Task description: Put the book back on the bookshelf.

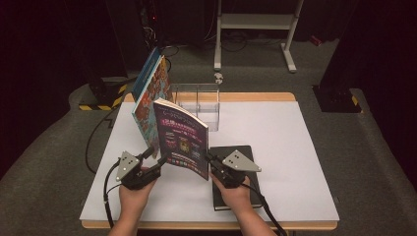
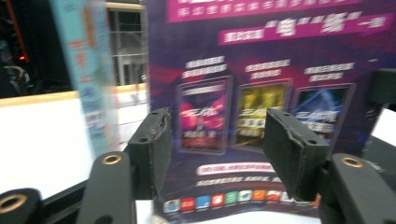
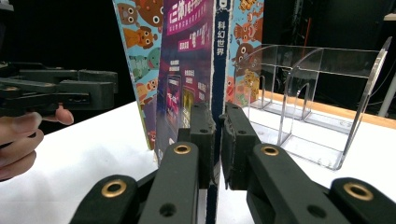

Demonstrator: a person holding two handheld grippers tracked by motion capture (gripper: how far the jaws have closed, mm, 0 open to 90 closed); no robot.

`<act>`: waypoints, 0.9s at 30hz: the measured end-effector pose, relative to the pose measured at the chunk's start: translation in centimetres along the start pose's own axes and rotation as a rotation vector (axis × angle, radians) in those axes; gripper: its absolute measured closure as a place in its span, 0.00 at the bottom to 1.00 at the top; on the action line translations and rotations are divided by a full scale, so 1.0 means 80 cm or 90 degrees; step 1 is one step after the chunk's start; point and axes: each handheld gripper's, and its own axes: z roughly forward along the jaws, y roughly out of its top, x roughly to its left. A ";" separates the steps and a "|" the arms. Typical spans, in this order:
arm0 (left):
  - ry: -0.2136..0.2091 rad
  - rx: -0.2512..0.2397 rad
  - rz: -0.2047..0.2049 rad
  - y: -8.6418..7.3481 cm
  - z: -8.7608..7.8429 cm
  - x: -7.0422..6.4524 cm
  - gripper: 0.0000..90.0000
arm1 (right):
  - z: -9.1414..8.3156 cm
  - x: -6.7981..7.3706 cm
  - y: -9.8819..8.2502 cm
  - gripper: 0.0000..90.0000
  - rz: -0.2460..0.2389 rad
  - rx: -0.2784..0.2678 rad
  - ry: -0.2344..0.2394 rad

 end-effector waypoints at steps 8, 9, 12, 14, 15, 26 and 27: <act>-0.039 0.011 -0.008 0.006 0.013 -0.032 0.34 | -0.001 0.002 0.000 0.93 0.001 0.000 0.003; -0.044 0.009 -0.012 0.007 0.015 -0.035 0.33 | -0.001 0.002 0.000 0.93 0.001 0.000 0.003; -0.060 0.005 -0.017 0.012 0.018 -0.044 0.30 | -0.001 0.002 -0.001 0.93 -0.001 0.000 0.004; -0.067 0.001 -0.017 0.014 0.021 -0.052 0.27 | -0.002 0.002 -0.001 0.93 0.001 0.000 0.003; -0.073 0.002 -0.014 0.015 0.022 -0.056 0.26 | -0.001 0.002 -0.001 0.93 0.002 -0.001 0.004; -0.129 0.022 -0.026 0.019 0.041 -0.100 0.18 | -0.003 0.003 -0.002 0.93 0.004 -0.002 0.010; -0.127 0.025 -0.022 0.019 0.043 -0.103 0.17 | -0.003 0.003 -0.002 0.93 0.003 -0.003 0.011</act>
